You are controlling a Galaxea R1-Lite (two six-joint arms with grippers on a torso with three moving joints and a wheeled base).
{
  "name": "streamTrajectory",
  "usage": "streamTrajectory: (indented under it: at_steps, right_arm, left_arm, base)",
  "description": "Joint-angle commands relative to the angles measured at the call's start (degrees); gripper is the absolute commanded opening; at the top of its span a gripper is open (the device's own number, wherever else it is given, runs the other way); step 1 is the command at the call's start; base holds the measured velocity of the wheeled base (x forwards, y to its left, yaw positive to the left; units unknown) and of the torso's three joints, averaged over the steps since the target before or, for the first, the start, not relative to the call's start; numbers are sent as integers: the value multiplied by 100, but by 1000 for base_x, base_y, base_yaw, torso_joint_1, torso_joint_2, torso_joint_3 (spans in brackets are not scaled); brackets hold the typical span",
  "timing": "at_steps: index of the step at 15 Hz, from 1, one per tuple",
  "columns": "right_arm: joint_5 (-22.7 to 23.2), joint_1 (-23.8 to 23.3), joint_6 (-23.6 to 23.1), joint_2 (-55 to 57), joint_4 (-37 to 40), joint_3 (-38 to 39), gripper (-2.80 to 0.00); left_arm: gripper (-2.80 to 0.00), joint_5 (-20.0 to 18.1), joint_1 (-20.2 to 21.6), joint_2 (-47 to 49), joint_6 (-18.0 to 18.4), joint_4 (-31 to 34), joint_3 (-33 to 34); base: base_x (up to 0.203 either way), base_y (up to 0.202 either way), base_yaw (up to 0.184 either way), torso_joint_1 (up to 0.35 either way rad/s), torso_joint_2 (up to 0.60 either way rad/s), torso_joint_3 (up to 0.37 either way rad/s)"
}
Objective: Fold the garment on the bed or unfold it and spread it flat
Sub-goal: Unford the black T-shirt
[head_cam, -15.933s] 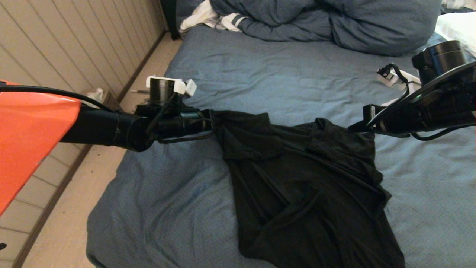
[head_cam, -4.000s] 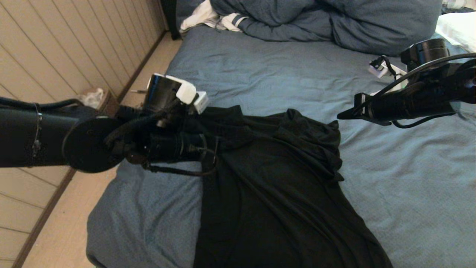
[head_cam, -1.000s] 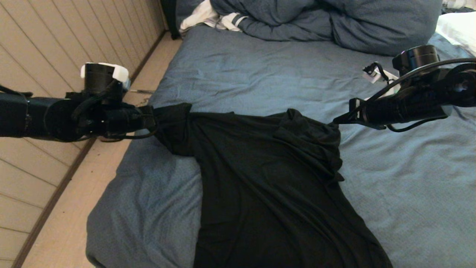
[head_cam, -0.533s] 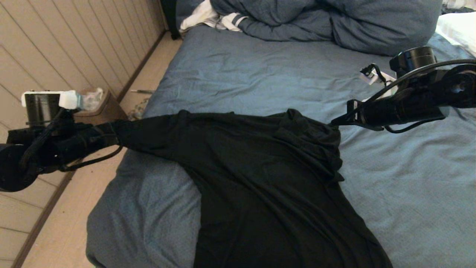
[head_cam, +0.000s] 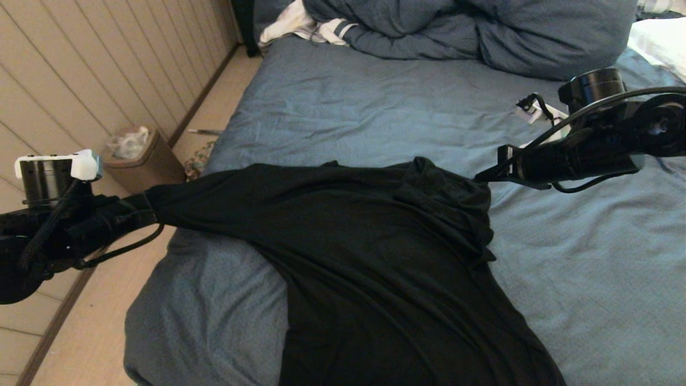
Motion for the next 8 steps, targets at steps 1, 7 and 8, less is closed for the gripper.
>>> streamTrajectory:
  at_steps: [1,7,8]
  right_arm:
    - [13,1,4,12,10,-2,-280]
    - [13,1,4,38,10,-11,-280]
    - [13,1,4,38,10,-11,-280]
  left_arm:
    - [-280,22,99,235,-59,-68,-71]
    - [0,6,306,514,-6,-70,-509]
    - [0,-4,294,457,6,-45,-534]
  base:
    - [0,0,0,0,0,0]
    - [0,0,0,0,0,0]
    - [0,0,0,0,0,0]
